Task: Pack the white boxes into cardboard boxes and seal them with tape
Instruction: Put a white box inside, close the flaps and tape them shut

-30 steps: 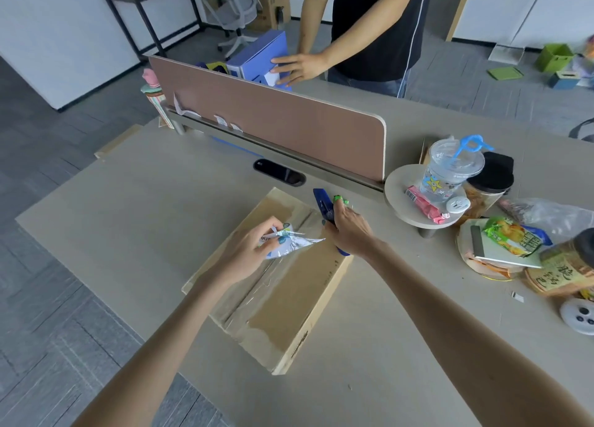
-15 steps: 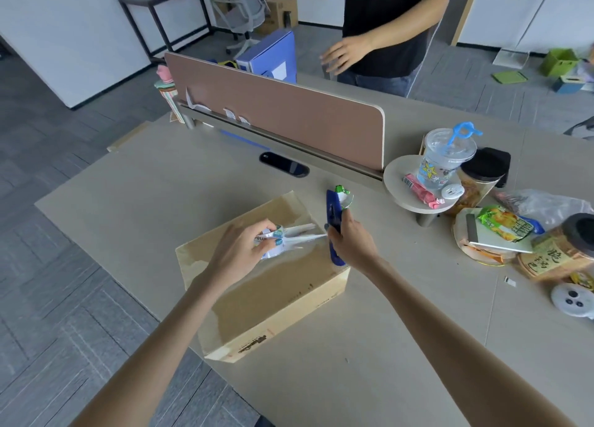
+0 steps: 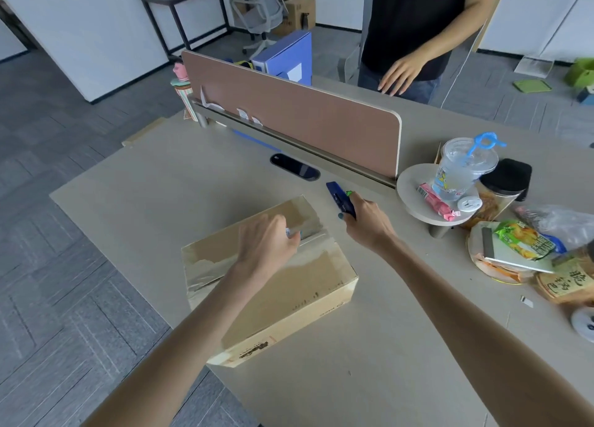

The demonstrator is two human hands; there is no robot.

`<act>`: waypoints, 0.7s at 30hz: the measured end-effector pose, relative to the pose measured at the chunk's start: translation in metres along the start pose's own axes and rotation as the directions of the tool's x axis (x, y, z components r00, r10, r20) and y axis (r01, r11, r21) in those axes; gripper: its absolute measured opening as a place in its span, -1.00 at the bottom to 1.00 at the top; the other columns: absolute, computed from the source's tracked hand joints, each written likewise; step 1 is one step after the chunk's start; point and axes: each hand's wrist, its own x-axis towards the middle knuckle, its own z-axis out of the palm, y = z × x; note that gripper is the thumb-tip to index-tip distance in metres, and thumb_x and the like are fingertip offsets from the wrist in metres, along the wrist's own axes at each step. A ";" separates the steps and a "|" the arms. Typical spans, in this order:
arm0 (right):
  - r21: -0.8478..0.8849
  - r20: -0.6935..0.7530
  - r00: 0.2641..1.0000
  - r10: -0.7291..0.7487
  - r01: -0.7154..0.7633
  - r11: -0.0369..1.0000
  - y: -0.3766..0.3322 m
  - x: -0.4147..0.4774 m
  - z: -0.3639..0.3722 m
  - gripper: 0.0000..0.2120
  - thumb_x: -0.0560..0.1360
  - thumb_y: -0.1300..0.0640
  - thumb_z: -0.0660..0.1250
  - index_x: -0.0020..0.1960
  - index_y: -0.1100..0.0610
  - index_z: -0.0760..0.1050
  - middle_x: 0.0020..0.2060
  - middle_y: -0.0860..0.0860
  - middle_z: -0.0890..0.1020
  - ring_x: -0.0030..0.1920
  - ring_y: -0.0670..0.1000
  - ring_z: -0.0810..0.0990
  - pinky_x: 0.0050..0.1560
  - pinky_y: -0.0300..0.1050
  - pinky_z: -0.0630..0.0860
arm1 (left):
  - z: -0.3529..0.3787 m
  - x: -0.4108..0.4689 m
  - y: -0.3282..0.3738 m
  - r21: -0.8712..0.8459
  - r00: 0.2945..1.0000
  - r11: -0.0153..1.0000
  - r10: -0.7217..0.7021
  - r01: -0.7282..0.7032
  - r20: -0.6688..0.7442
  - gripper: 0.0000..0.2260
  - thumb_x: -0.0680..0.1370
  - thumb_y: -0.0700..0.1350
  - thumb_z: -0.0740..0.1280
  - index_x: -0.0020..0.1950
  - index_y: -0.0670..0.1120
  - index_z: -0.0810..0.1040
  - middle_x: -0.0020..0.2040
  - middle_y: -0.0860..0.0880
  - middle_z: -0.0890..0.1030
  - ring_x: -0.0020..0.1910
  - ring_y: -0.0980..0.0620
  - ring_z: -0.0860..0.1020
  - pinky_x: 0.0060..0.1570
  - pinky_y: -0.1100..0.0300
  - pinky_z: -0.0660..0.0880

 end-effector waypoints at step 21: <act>0.127 0.183 0.965 0.188 -0.212 0.969 0.030 0.025 0.055 -0.93 0.58 0.16 0.24 -0.01 0.14 0.35 -0.29 -0.13 0.45 -0.30 0.07 0.49 -0.38 -0.10 0.31 | 0.037 0.045 0.006 0.168 0.962 0.984 -0.098 0.056 0.255 -0.55 0.53 0.14 0.36 -0.36 -0.07 0.23 -0.37 0.01 0.40 -0.22 -0.06 0.45 -0.22 0.19 0.29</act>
